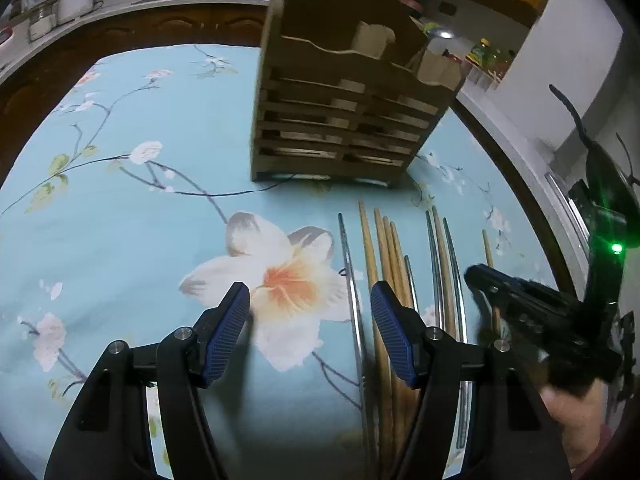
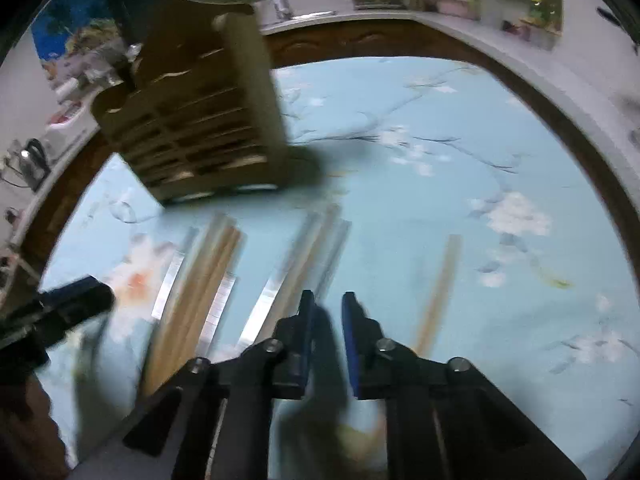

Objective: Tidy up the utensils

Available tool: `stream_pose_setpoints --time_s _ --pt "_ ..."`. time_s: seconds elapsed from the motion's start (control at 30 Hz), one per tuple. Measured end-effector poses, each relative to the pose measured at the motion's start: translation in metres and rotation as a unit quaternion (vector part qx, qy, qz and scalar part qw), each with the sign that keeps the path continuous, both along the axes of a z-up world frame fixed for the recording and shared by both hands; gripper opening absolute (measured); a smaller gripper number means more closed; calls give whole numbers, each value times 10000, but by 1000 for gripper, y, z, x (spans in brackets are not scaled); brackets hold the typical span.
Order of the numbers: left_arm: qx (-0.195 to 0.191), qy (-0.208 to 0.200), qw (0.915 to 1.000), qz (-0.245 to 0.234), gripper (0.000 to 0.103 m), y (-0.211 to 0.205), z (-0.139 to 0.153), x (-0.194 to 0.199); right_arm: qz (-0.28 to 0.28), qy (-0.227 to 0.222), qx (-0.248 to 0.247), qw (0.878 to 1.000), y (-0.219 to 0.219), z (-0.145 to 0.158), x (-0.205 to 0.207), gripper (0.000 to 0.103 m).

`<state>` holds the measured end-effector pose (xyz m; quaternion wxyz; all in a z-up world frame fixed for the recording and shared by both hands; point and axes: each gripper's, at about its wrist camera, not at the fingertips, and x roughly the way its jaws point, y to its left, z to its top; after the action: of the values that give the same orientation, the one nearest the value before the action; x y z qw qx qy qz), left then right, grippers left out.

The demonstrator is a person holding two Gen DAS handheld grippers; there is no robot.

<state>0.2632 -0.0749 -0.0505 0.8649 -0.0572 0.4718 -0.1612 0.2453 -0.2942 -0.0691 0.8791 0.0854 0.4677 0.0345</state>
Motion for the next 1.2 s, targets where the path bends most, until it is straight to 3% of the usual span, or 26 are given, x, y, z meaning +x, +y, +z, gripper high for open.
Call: stream_pose_setpoints --time_s 0.07,0.1,0.23,0.47,0.6,0.77,0.87,1.0,1.2 --pt "68 13 9999 -74 64 -7 -3 5 -72 -8 412 9991 -17 2 -8 11" --pt "109 25 9999 -107 64 -12 -4 9 -164 -43 366 9992 -22 5 -12 15" --pt "284 67 9994 -198 58 -25 -7 25 -103 -371 688 9969 -28 23 -14 15" --pt "426 243 9982 -342 43 -34 -19 43 142 -293 1023 9942 -4 21 26 15" --pt "443 166 9981 -404 42 -35 -18 44 38 16 790 9969 -4 0 38 9" --pt "695 82 9965 -447 39 -46 -19 51 50 33 602 9982 -2 0 46 7" --pt "1034 -83 9933 -502 27 -56 -19 51 92 24 471 9988 3 -1 53 8" --pt "1021 -135 9936 -457 7 -54 -20 54 134 -7 268 9996 13 -2 57 8" --pt "773 -49 9962 -405 3 -44 -20 52 137 72 38 9999 24 0 66 8"
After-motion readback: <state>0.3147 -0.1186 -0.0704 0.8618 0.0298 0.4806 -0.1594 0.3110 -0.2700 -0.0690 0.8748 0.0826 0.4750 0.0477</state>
